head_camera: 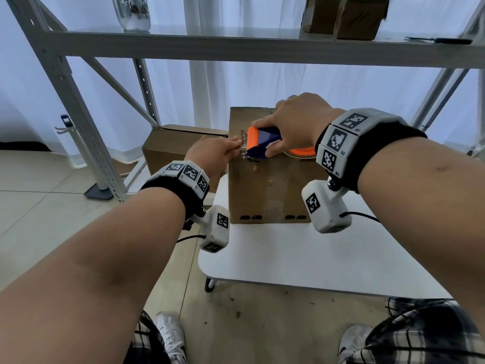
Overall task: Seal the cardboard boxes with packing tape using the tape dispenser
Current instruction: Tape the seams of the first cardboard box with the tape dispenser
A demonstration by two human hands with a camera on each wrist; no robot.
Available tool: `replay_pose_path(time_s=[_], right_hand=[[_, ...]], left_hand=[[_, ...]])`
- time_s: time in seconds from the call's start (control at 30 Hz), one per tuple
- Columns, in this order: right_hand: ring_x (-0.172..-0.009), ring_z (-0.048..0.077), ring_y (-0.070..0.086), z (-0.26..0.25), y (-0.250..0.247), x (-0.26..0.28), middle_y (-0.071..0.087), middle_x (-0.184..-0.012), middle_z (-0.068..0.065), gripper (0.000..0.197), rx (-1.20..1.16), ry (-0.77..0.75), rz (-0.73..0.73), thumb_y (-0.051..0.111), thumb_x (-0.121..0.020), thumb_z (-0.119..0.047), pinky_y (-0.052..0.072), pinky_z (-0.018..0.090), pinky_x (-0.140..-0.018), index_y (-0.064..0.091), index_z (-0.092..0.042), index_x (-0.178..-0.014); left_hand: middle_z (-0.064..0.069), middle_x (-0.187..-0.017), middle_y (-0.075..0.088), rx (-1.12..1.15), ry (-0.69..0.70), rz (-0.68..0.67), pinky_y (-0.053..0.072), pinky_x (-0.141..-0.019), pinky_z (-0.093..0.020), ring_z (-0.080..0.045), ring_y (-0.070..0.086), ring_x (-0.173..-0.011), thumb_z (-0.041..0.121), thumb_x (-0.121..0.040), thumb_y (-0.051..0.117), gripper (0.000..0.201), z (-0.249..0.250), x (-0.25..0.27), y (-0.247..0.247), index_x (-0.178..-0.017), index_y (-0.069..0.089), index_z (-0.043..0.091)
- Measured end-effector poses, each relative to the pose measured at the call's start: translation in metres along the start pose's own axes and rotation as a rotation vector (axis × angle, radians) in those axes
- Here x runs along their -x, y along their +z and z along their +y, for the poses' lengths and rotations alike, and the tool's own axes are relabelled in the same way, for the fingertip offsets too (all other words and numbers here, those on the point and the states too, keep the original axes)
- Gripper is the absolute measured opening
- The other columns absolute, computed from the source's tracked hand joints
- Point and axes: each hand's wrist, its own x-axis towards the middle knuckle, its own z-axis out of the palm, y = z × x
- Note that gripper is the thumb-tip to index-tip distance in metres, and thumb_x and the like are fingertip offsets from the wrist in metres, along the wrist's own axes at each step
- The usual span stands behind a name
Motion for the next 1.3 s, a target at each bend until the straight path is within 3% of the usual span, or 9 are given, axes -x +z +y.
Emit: replay_pose_path(time_s=[0.2,0.37,0.7,0.97,1.1,1.3], right_hand=[[-0.111,0.025,0.053,0.005,0.007,0.007,0.054,-0.125,0.004,0.073,-0.048,0.019,0.002,0.047,-0.084,-0.070,0.039,0.033,-0.076,0.023,-0.043,-0.147],[-0.099,0.022,0.054,0.028,0.014,0.023,0.056,-0.112,0.004,0.074,-0.045,0.047,0.017,0.041,-0.082,-0.074,0.044,0.033,-0.075,0.021,-0.046,-0.147],[-0.106,0.019,0.052,0.020,0.010,0.016,0.056,-0.115,-0.003,0.068,-0.008,0.038,-0.064,0.044,-0.082,-0.074,0.038,0.030,-0.074,0.032,-0.047,-0.143],[-0.112,0.016,0.052,0.022,0.001,0.000,0.057,-0.123,-0.012,0.069,-0.015,0.012,-0.149,0.050,-0.080,-0.073,0.043,0.031,-0.077,0.037,-0.045,-0.141],[-0.114,0.015,0.051,0.024,0.001,-0.004,0.056,-0.127,-0.014,0.069,-0.035,0.005,-0.169,0.051,-0.080,-0.072,0.042,0.031,-0.078,0.038,-0.044,-0.141],[-0.113,0.014,0.050,0.025,0.012,0.002,0.053,-0.130,-0.013,0.068,-0.144,0.038,-0.130,0.051,-0.082,-0.070,0.038,0.030,-0.075,0.035,-0.044,-0.143]], left_hand=[[0.015,-0.152,0.031,0.037,-0.019,0.008,0.012,-0.118,-0.043,-0.010,0.029,-0.141,0.033,-0.103,0.032,0.041,-0.005,0.002,0.008,-0.144,0.037,0.031],[0.016,-0.151,0.031,0.076,-0.009,0.038,0.008,-0.119,-0.040,-0.007,0.027,-0.141,0.034,-0.103,0.033,0.041,-0.011,0.002,0.010,-0.144,0.037,0.031],[0.014,-0.153,0.027,0.039,0.002,0.049,0.008,-0.119,-0.037,-0.008,0.024,-0.142,0.031,-0.104,0.030,0.043,-0.005,0.004,0.012,-0.146,0.033,0.028],[0.002,-0.155,0.027,-0.072,0.060,0.119,0.004,-0.117,-0.027,-0.011,0.017,-0.145,0.036,-0.104,0.024,0.048,0.003,0.006,0.017,-0.149,0.028,0.019],[0.000,-0.150,0.038,0.008,0.148,0.179,0.012,-0.115,-0.024,-0.013,0.028,-0.141,0.031,-0.104,0.029,0.044,0.024,0.003,0.023,-0.144,0.038,0.018],[0.002,-0.138,0.052,0.116,0.122,0.287,0.023,-0.115,-0.030,-0.015,0.041,-0.134,0.033,-0.101,0.040,0.037,0.008,0.002,0.031,-0.132,0.056,0.021]])
